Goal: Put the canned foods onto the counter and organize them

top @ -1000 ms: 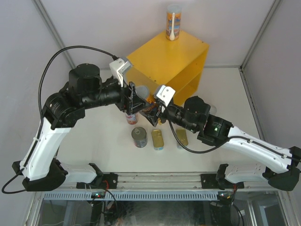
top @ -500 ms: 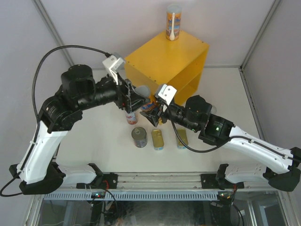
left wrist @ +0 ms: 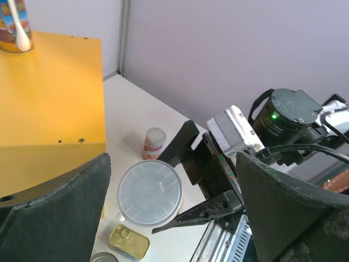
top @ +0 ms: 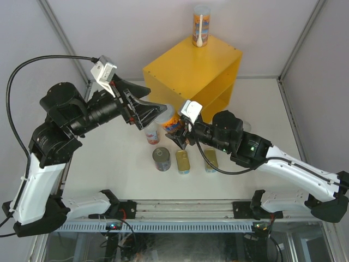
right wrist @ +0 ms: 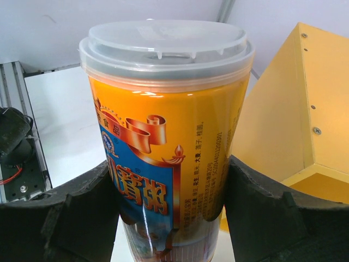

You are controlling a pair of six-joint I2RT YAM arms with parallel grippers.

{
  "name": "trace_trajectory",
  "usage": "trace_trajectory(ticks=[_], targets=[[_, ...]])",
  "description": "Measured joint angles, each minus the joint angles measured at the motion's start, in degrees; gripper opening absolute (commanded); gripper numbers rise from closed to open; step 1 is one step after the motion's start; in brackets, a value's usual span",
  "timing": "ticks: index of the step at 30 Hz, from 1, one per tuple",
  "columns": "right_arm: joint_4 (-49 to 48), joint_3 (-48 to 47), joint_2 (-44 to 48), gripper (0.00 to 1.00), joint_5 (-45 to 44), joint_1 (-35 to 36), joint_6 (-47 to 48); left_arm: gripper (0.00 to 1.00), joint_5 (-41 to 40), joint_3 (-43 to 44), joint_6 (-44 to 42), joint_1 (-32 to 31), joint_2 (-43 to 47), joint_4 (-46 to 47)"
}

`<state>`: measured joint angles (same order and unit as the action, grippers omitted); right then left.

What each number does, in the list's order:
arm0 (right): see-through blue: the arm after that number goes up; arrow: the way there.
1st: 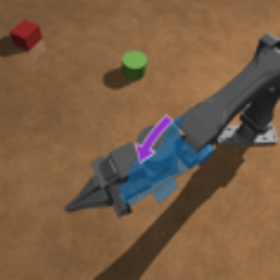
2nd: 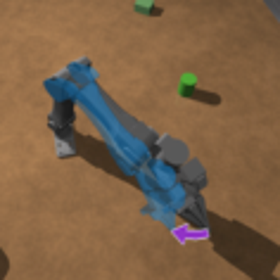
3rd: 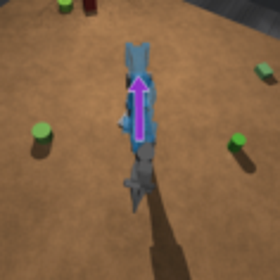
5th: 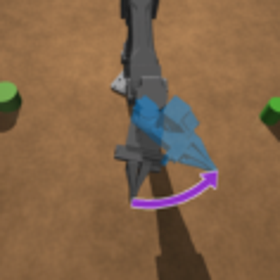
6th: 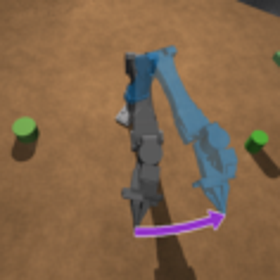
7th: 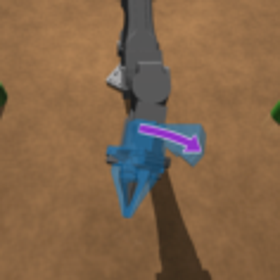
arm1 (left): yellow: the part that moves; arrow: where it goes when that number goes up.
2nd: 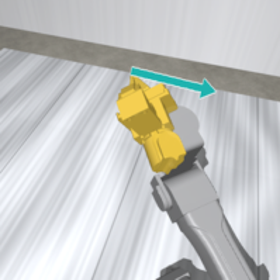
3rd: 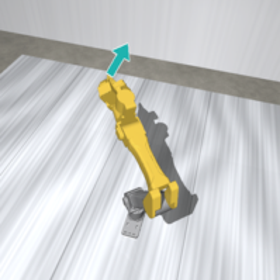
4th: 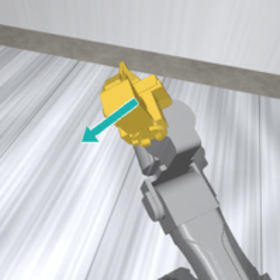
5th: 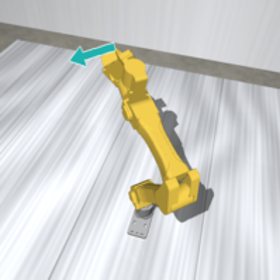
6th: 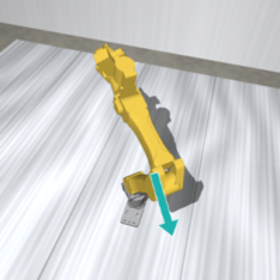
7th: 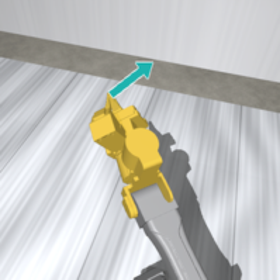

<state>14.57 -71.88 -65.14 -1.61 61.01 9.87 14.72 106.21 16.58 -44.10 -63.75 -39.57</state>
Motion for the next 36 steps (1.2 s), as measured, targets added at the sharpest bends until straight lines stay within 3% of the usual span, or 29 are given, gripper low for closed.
trace_trajectory(ticks=[15, 26, 36], targets=[[-0.7, -2.4, 0.6, 0.0, 2.6, -7.4, -2.1, 0.98, -16.2, -12.9, 1.4, 0.0, 9.0, 6.8], [-5.4, -10.1, -2.4, 0.0, 7.7, -21.2, -5.0, 0.98, -24.2, -19.4, 1.2, 0.0, 13.2, 7.3], [-12.3, -15.4, -14.2, 0.0, 11.8, -34.4, -8.8, 0.98, -28.3, -28.0, 0.2, 0.0, 16.9, 8.9]])
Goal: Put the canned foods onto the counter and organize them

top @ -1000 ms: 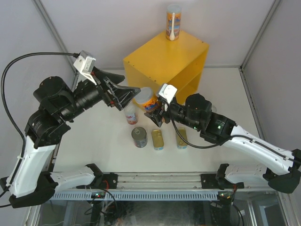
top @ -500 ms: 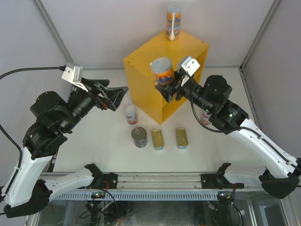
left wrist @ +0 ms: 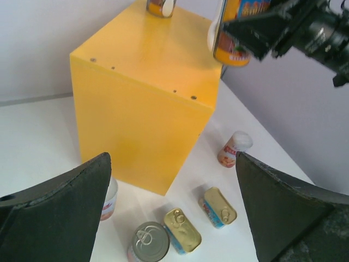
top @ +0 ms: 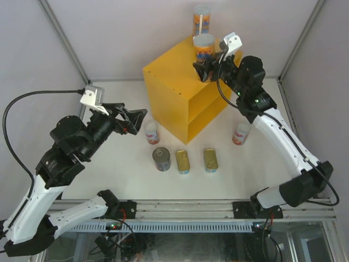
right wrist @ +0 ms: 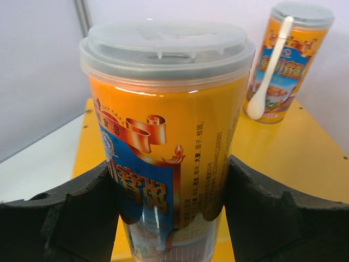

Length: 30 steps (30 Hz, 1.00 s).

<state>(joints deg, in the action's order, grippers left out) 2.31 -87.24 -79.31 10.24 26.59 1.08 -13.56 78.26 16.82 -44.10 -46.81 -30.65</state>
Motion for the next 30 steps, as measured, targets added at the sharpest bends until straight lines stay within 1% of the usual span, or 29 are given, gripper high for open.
trace_trajectory(ticks=[10, 13, 19, 30], targets=[[-9.6, -5.4, -12.3, 0.0, 4.0, -9.9, -4.7, 0.98, -3.3, -11.3, -1.0, 0.0, 5.0, 4.5], [-12.3, -7.3, -15.8, 0.0, 5.0, -11.7, -5.9, 0.98, -4.6, -14.2, -1.4, 0.0, 6.7, 6.5], [-15.3, -9.7, -21.0, 0.0, 5.7, -13.4, -6.6, 0.98, -6.6, -18.8, -2.2, 0.0, 9.0, 9.7], [-18.6, -9.7, -22.5, 0.0, 7.0, -13.9, -7.6, 0.97, -8.5, -19.6, -4.4, 0.0, 9.8, 11.7]])
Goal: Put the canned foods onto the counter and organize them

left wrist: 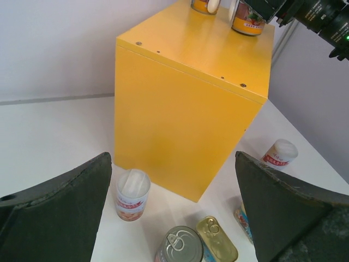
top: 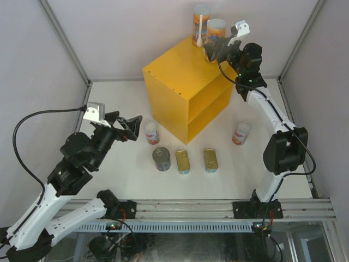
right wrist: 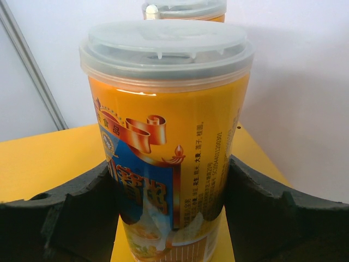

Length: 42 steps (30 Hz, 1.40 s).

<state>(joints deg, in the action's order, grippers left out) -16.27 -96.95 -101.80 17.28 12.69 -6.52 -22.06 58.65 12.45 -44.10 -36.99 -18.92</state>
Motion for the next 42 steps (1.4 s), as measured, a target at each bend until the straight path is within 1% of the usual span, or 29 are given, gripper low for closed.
trace_trajectory(ticks=[14, 18, 22, 28, 35, 40, 42], targets=[[-1.1, 0.7, 0.0, 0.0, -0.5, -1.7, 1.7, 0.98, -0.5, -3.1, 0.0, 0.0, 2.7, 0.4], [-1.5, 0.9, 0.0, 0.04, -0.4, -2.2, 1.6, 0.98, -0.5, -3.1, 0.0, 0.0, 3.0, 0.3], [-1.6, 0.9, 0.0, 0.11, -0.4, -3.0, 1.5, 0.98, -0.5, -3.5, 0.5, 0.0, 3.8, 0.4], [-3.0, 0.9, -0.7, 0.23, 0.7, -4.7, -0.3, 0.98, -0.5, -4.7, 1.6, 0.0, 5.3, 0.2], [-4.8, 0.7, -1.7, 0.32, 2.4, -5.4, -1.9, 0.98, -0.5, -5.5, 2.7, 0.0, 5.7, -0.3], [-5.0, 0.6, -1.9, 0.48, 3.2, -5.4, -2.3, 0.98, -0.5, -5.9, 3.5, 0.0, 5.7, -0.4], [-5.0, 0.5, -1.9, 0.53, 3.4, -5.4, -2.3, 0.98, -0.5, -6.3, 3.6, 0.0, 5.8, -0.5]])
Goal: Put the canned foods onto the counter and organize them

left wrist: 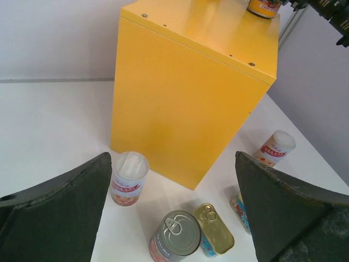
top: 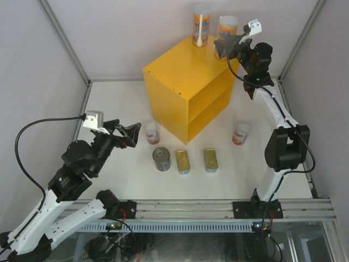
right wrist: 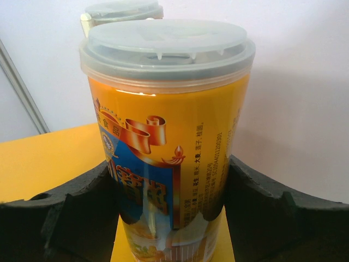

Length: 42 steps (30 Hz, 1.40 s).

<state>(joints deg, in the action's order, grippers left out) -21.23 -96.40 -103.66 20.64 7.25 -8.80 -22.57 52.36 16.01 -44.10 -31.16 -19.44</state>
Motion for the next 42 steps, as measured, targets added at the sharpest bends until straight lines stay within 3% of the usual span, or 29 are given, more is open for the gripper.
trace_trajectory(ticks=[14, 31, 42], targets=[[3.2, -5.3, -2.3, 0.87, 0.9, 0.3, 0.0, 0.98, 0.0, -1.4, 1.3, 0.0, 0.8, 0.1], [5.2, -6.2, -1.8, 0.91, 0.2, 0.3, 0.1, 1.0, -0.5, -2.0, 2.0, 0.0, 0.8, 0.9], [5.5, -2.8, 3.2, 0.92, -0.7, 0.3, 0.7, 1.0, 0.2, -2.0, 5.5, 0.0, -1.2, -0.2]])
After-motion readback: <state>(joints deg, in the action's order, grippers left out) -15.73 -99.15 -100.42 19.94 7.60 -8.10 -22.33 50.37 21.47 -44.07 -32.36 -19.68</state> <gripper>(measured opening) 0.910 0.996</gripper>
